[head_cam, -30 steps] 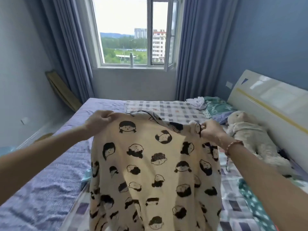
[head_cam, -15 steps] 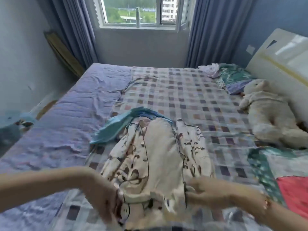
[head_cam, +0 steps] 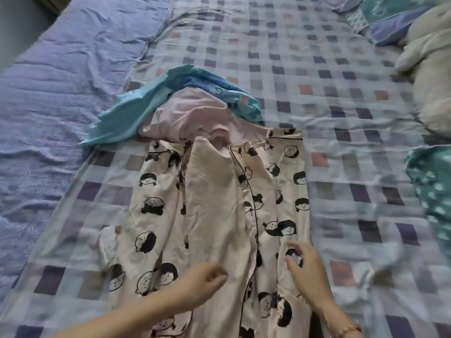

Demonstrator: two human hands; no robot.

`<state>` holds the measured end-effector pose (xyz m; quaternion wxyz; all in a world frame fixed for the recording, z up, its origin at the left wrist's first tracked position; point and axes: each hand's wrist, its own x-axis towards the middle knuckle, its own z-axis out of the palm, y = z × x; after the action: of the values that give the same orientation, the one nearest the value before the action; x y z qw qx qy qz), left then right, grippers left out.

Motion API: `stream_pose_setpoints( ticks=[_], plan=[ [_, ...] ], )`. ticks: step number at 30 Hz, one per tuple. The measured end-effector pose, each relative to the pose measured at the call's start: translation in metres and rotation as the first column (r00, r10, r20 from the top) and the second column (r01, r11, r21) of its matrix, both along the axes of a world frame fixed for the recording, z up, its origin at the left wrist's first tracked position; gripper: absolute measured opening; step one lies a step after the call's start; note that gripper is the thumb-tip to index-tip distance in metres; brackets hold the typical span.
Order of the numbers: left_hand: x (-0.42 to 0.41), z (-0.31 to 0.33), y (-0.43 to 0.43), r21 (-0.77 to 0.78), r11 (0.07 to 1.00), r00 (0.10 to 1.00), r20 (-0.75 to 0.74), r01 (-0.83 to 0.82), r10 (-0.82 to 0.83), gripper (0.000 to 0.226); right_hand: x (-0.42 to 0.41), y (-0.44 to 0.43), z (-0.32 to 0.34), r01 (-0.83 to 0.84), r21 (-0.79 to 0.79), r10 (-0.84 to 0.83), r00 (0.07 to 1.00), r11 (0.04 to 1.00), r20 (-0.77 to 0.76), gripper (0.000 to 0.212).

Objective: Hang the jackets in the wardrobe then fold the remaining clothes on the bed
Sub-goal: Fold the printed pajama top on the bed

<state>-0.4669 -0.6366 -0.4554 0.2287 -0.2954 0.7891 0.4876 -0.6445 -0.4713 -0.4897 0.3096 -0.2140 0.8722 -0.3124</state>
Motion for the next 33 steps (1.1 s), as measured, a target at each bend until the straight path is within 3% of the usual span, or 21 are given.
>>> stream_pose_setpoints(
  ticks=[1,4,7,11,12,15,17,18,20,22,24,25,26,28,31,32,33],
  plan=[
    [-0.029,-0.007,-0.003,-0.056,0.996,0.996,-0.047,-0.073,0.071,0.023,-0.024,-0.012,-0.012,0.175,-0.008,-0.175,0.983,0.985,-0.051,0.030],
    [-0.118,-0.044,-0.008,-0.082,0.945,0.940,-0.164,-0.315,0.299,0.055,-0.092,-0.051,-0.043,0.522,0.009,-0.517,0.843,0.853,0.149,0.067],
    [-0.171,-0.080,-0.018,-0.146,0.853,0.864,-0.126,-0.502,0.487,0.067,-0.119,-0.070,-0.059,0.571,0.001,-0.548,0.787,0.821,0.285,0.040],
    [-0.193,-0.086,-0.037,-0.179,0.727,0.749,-0.138,-0.663,0.648,0.032,-0.134,-0.059,-0.058,0.632,-0.165,-0.567,0.761,0.757,0.316,0.021],
    [-0.190,-0.084,-0.045,-0.165,0.694,0.713,-0.193,-0.701,0.674,0.026,-0.133,-0.049,-0.055,0.702,-0.203,-0.634,0.706,0.682,0.315,0.020],
    [-0.162,-0.071,-0.078,-0.115,0.584,0.584,-0.343,-0.804,0.736,0.030,-0.133,-0.009,-0.037,0.893,-0.297,-0.788,0.441,0.338,0.430,0.018],
    [-0.142,-0.070,-0.106,-0.121,0.517,0.529,-0.281,-0.847,0.801,0.032,-0.133,0.019,-0.020,0.929,-0.291,-0.778,0.354,0.228,0.520,0.023],
    [-0.131,-0.071,-0.118,-0.090,0.502,0.509,-0.192,-0.860,0.839,0.029,-0.131,0.027,-0.014,0.922,-0.314,-0.734,0.373,0.226,0.567,0.029],
    [-0.114,-0.069,-0.138,0.064,0.521,0.513,-0.107,-0.851,0.852,0.019,-0.122,0.030,0.005,0.816,-0.466,-0.628,0.568,0.343,0.532,0.017],
    [-0.082,-0.053,-0.150,0.124,0.554,0.522,-0.220,-0.823,0.824,0.017,-0.098,0.012,0.029,0.568,-0.604,-0.579,0.789,0.559,0.206,0.009],
    [-0.038,-0.043,-0.157,-0.043,0.519,0.501,-0.345,-0.853,0.794,0.021,-0.058,-0.018,0.050,0.173,-0.621,-0.377,0.902,0.764,-0.212,0.022],
    [-0.009,-0.040,-0.159,-0.191,0.469,0.506,-0.354,-0.862,0.786,0.023,-0.031,-0.036,0.060,-0.076,-0.607,-0.185,0.916,0.791,-0.355,0.019],
    [0.017,-0.041,-0.160,-0.333,0.438,0.538,-0.324,-0.835,0.778,0.026,-0.003,-0.050,0.064,-0.327,-0.554,0.018,0.871,0.766,-0.490,0.015],
    [0.058,-0.047,-0.156,-0.474,0.464,0.591,-0.161,-0.749,0.790,0.036,0.045,-0.062,0.043,-0.679,-0.341,0.311,0.647,0.650,-0.696,0.009],
    [0.085,-0.057,-0.156,-0.503,0.571,0.666,-0.011,-0.649,0.746,0.050,0.113,-0.057,-0.019,-0.865,0.061,0.611,0.301,0.499,-0.732,0.028],
    [0.080,-0.061,-0.159,-0.543,0.594,0.710,-0.005,-0.593,0.704,0.052,0.122,-0.048,-0.038,-0.849,0.162,0.692,0.284,0.503,-0.663,0.032],
    [0.080,-0.061,-0.162,-0.567,0.606,0.736,0.000,-0.558,0.677,0.055,0.133,-0.043,-0.046,-0.817,0.213,0.753,0.349,0.536,-0.559,0.029]
  ],
)
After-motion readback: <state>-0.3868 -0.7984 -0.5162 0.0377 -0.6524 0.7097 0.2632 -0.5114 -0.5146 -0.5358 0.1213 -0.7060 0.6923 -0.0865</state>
